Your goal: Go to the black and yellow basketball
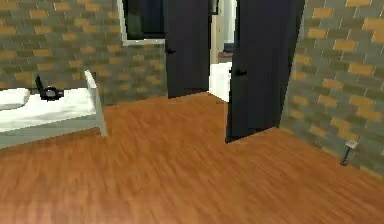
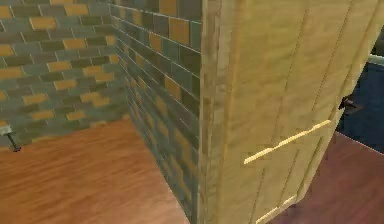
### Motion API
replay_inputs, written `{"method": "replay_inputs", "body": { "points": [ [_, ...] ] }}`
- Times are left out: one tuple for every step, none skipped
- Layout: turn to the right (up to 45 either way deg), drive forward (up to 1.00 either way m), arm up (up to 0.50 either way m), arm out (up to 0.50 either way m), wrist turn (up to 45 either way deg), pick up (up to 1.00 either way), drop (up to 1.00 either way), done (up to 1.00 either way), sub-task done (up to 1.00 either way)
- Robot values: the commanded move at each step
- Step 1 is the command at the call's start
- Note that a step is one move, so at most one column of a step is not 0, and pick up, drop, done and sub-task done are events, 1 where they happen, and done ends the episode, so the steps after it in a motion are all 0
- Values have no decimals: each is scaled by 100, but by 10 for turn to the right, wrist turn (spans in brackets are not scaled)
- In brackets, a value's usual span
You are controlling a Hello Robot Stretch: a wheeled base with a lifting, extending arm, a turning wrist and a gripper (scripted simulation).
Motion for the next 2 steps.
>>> {"method": "replay_inputs", "body": {
  "points": [
    [-390, 0, 0, 0, 0, 0, 0, 0, 0],
    [0, 100, 0, 0, 0, 0, 0, 0, 0]
  ]
}}
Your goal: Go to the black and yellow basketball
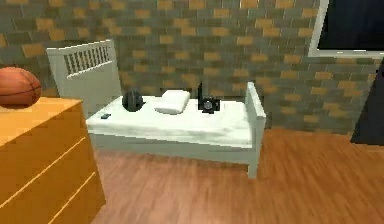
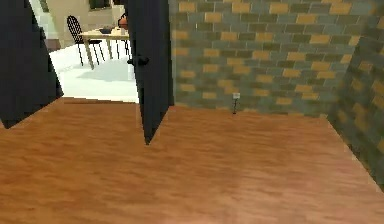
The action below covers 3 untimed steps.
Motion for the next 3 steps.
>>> {"method": "replay_inputs", "body": {
  "points": [
    [-30, 0, 0, 0, 0, 0, 0, 0, 0],
    [0, 100, 0, 0, 0, 0, 0, 0, 0],
    [-30, 0, 0, 0, 0, 0, 0, 0, 0]
  ]
}}
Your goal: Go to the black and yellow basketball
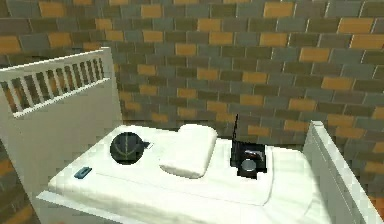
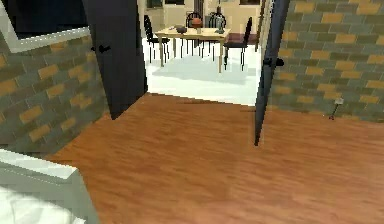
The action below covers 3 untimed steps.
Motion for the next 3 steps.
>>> {"method": "replay_inputs", "body": {
  "points": [
    [0, 15, 0, 0, 0, 0, 0, 0, 0],
    [-210, 0, 0, 0, 0, 0, 0, 0, 0],
    [0, 0, 0, 0, 0, 0, 0, 100, 0]
  ]
}}
